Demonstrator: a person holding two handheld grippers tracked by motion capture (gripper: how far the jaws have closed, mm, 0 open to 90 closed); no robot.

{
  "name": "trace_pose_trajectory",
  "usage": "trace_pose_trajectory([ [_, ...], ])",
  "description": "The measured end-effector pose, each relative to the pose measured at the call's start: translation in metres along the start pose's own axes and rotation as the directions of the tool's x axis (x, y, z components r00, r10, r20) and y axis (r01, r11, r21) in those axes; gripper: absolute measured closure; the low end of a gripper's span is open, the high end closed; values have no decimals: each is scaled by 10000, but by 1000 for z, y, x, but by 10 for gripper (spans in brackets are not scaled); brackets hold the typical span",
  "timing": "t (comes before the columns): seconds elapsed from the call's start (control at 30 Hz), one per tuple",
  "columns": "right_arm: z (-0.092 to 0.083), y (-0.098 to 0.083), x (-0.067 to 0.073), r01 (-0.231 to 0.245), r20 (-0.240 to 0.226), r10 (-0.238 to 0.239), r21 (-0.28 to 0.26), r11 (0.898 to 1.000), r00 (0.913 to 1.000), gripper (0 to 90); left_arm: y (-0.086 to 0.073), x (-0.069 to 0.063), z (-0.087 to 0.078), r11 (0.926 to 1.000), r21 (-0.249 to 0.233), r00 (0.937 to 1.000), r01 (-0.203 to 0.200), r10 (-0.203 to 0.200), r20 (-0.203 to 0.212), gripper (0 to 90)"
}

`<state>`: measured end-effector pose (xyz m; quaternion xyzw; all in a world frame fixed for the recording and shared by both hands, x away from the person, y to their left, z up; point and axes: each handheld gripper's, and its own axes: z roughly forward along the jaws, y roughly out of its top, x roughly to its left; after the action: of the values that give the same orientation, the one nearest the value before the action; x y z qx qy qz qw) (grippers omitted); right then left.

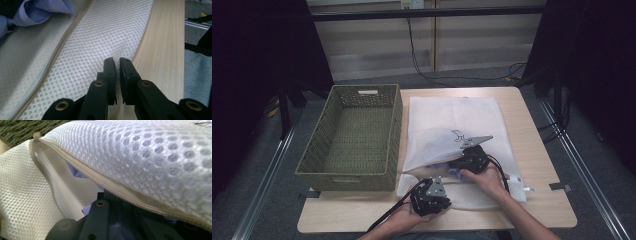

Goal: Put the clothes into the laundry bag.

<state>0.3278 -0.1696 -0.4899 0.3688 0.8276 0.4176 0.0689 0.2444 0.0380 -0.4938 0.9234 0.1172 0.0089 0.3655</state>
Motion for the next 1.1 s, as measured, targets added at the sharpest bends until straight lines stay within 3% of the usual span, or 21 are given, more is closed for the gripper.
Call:
trace_pose_trajectory([
  [1.1,18,6,-15,-580,633,610,-475,9972,9961,850,1,2,0,10000,17,9998,-15,15,203,849],
])
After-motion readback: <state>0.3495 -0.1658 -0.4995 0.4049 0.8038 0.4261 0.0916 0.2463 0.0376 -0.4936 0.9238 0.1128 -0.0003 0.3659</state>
